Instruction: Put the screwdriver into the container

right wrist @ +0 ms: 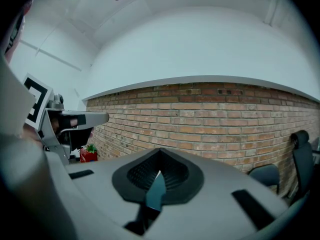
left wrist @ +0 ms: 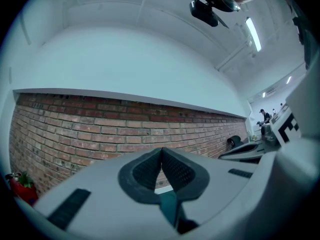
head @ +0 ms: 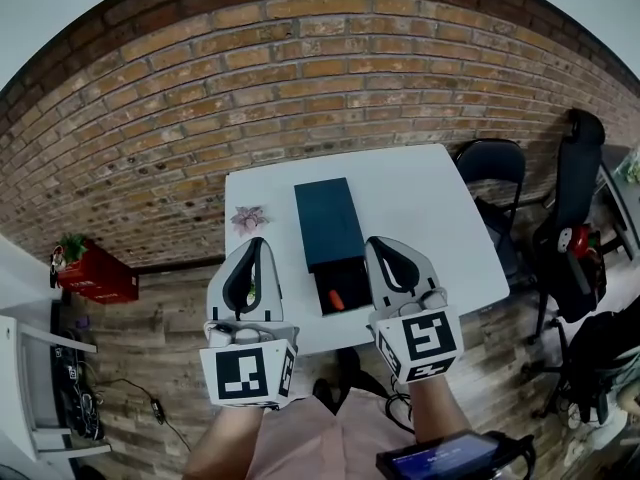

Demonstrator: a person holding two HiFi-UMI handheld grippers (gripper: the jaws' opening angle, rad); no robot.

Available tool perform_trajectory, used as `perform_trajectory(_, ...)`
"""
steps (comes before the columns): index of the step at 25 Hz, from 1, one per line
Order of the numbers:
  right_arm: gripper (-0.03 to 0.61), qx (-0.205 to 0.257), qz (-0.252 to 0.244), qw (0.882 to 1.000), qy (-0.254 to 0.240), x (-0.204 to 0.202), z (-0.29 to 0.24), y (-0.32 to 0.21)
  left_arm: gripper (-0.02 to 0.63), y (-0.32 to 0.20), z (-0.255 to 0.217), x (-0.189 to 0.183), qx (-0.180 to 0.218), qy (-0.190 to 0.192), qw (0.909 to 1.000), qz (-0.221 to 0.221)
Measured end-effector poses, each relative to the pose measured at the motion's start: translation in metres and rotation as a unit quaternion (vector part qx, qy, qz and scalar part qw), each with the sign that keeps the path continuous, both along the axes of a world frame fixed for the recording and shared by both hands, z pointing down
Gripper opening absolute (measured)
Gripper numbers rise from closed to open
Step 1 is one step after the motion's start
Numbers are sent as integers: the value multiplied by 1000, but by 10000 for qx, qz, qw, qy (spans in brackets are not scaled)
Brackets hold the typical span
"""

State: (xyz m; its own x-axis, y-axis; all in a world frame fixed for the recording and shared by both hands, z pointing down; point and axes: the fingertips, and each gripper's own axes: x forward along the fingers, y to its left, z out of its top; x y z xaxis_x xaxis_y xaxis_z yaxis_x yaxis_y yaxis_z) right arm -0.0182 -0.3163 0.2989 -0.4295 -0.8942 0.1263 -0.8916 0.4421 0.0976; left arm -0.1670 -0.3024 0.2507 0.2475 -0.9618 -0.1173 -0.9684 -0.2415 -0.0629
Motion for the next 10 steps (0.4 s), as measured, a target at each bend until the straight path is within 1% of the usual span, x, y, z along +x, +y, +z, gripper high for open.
perform_trajectory(10, -3, -4, 33, 10000, 19, 2, 3, 2, 12, 1, 3, 4, -15, -21, 10000, 43)
